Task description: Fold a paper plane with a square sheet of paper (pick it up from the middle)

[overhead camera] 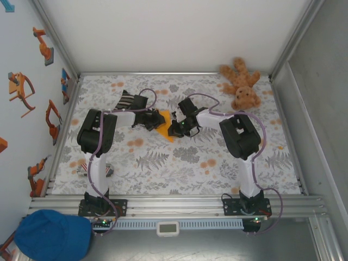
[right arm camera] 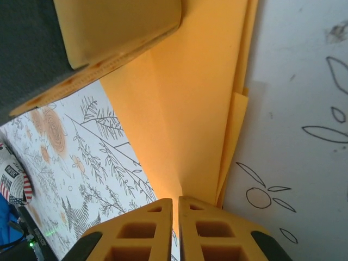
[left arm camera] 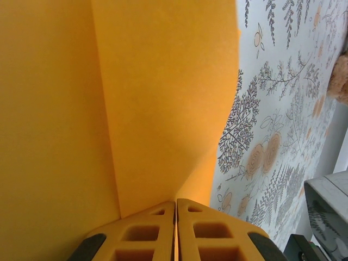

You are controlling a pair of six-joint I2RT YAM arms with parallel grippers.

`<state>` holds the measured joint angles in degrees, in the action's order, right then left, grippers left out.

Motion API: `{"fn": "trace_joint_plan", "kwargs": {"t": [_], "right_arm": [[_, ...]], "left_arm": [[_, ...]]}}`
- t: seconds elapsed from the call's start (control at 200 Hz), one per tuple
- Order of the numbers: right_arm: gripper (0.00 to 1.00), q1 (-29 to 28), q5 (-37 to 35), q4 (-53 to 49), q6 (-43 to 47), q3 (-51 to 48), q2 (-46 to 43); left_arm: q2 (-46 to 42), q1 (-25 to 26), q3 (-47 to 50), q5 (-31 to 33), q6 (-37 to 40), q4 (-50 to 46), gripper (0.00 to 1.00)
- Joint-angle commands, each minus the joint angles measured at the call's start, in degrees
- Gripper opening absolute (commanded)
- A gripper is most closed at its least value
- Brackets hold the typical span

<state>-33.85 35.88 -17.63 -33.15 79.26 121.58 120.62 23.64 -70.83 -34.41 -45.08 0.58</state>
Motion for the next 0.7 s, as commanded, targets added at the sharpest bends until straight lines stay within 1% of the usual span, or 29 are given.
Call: {"fn": "trace_joint_plan", "kwargs": {"t": [0.0,0.11,0.24,0.691], "right_arm": [[0.13,0.3,0.7,1.3,-0.7,-2.2,-4.4],[0.16,0.6,1.3,2.9,-1.2,-3.6,-6.0],[0.16,0.6,3.7,3.4,-1.3,-3.9,-4.4],[0.15,0.5,3.3,1.2,-0.4,-2.6,0.0]], "left_arm": [[3.2,-0.3,1.0,3.7,2.0,-5.9,0.09],[3.2,-0.3,1.0,3.7,2.0,-5.9,0.09],[3.3,-0.3,1.0,3.6,2.0,-5.7,0.09],[3.5,-0.1,1.1,3.7,1.9,-5.8,0.09]]}}
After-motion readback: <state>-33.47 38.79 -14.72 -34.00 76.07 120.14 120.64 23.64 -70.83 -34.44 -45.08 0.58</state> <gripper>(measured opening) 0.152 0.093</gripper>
